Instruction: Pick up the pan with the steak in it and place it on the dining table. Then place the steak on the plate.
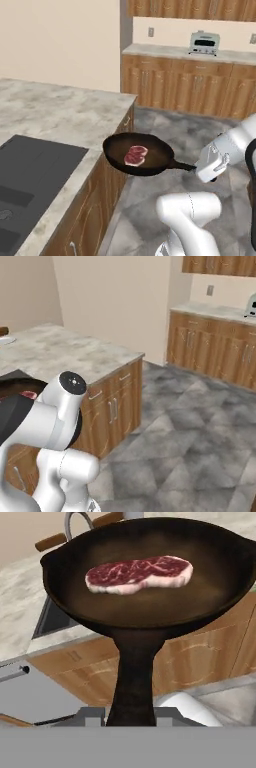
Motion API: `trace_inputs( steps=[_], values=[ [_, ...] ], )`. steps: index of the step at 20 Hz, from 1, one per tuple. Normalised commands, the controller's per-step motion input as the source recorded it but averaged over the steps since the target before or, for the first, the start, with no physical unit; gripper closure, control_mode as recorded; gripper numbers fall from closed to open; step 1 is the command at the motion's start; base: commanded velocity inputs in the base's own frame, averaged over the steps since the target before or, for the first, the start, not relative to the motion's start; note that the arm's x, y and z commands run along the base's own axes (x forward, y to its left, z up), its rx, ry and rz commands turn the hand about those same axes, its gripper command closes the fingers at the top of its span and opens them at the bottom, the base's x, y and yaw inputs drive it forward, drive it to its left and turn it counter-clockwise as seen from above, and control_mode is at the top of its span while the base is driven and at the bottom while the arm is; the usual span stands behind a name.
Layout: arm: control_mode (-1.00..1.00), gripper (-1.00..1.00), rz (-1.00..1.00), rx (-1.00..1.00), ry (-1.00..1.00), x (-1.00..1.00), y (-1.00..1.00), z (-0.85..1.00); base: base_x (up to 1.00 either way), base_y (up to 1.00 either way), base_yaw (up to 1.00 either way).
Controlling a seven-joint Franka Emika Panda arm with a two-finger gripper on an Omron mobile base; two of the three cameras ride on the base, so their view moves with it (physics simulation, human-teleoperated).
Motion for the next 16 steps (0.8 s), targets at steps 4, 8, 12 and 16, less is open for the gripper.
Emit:
trace_inputs(
  steps=[4, 8, 12, 16],
  values=[
    [1.0, 1.0, 0.0, 0.0, 0.0, 0.0, 0.0, 0.0, -0.19, -0.1, 0.48],
    [1.0, 1.0, 0.0, 0.0, 0.0, 0.0, 0.0, 0.0, -0.12, -0.03, 0.5],
    [1.0, 1.0, 0.0, 0.0, 0.0, 0.0, 0.0, 0.0, -0.08, 0.0, 0.5],
    [1.0, 1.0, 0.0, 0.0, 0.0, 0.0, 0.0, 0.0, -0.08, 0.0, 0.5]
  ],
)
